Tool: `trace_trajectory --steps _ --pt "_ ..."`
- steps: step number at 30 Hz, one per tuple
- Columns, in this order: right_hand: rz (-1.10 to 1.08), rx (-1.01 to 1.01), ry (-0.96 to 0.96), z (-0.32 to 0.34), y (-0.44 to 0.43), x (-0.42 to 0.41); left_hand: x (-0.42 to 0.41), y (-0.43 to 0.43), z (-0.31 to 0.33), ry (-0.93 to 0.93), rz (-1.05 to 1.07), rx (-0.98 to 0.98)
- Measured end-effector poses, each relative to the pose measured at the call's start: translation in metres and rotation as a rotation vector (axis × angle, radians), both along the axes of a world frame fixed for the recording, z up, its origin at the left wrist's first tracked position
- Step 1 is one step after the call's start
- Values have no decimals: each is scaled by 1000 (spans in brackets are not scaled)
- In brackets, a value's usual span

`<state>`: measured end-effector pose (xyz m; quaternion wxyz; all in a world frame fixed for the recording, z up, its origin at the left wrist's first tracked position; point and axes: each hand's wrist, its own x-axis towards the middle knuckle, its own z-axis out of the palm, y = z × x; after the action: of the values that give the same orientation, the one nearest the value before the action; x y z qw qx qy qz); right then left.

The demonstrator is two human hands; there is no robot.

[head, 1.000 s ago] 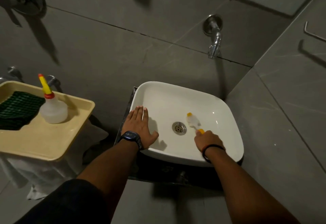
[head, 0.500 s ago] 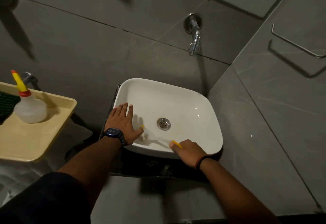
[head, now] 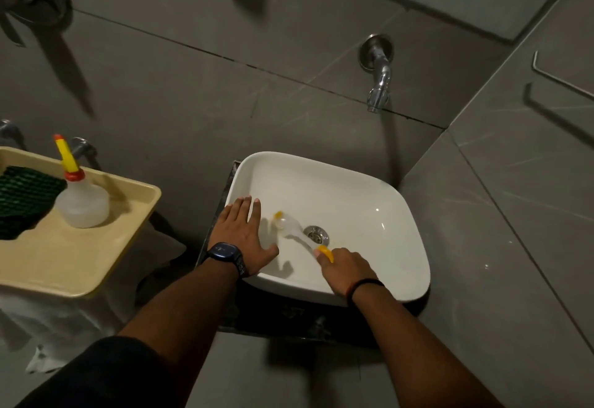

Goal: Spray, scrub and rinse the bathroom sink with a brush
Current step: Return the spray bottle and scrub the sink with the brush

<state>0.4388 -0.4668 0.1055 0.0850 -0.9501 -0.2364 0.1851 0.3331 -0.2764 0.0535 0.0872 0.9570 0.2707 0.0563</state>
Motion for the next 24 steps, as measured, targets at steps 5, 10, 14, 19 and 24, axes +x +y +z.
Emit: trace_trajectory --steps 5,10,14,19,24 --pt "-301 -134 -128 27 -27 40 0 1 0 14 4 -7" --pt "-150 -145 158 55 -35 24 -1 -1 1 16 6 -2" --pt "-20 -40 242 35 1 -7 -1 -2 2 6 10 -4" --pt "-221 36 15 17 22 10 -1 -2 1 11 9 1" --pt "-42 20 40 5 27 -1 0 0 -1 18 5 1"
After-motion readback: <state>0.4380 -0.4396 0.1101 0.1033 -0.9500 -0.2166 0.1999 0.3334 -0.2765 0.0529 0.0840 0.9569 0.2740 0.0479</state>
